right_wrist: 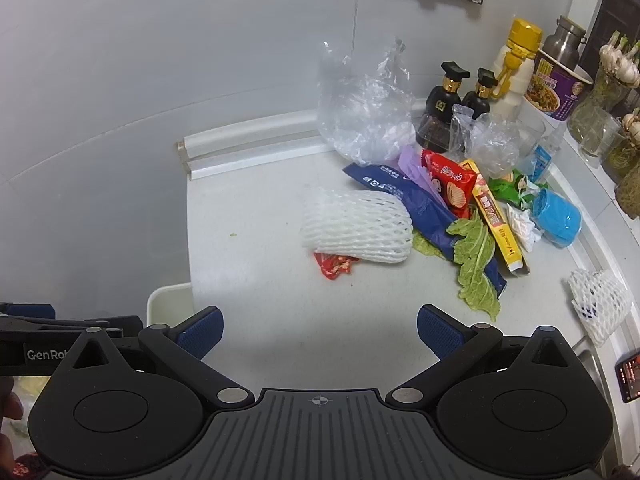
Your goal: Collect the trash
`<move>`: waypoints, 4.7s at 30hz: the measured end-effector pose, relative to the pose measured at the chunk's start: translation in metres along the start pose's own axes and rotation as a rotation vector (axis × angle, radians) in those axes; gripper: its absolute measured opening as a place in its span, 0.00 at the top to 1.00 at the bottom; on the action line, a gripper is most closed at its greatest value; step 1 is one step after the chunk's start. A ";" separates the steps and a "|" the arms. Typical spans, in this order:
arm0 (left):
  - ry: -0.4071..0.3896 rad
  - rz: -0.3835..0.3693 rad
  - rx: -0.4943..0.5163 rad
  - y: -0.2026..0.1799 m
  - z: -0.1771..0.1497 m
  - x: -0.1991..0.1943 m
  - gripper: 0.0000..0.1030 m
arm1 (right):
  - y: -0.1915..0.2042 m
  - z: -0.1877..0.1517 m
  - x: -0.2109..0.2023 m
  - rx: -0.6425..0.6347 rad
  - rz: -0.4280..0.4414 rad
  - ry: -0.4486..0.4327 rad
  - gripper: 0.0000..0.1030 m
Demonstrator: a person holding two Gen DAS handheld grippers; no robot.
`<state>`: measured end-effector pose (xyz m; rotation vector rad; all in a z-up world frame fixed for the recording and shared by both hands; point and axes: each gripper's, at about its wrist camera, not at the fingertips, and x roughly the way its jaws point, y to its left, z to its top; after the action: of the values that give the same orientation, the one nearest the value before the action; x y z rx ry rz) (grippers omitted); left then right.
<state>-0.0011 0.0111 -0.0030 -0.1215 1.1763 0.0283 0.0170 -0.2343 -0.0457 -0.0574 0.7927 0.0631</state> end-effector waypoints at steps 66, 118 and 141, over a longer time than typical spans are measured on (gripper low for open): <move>-0.050 -0.137 0.130 -0.020 0.036 0.041 0.01 | -0.064 -0.008 0.045 0.210 0.120 -0.110 0.00; -0.328 -0.441 0.257 -0.126 0.160 0.138 0.99 | -0.252 0.076 0.164 0.429 0.049 -0.455 0.85; -0.378 -0.496 0.205 -0.077 0.137 0.068 1.00 | -0.172 0.056 0.071 0.389 0.167 -0.531 0.86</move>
<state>0.1580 -0.0531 -0.0077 -0.2136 0.7417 -0.4862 0.1203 -0.3988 -0.0521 0.3822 0.2661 0.0772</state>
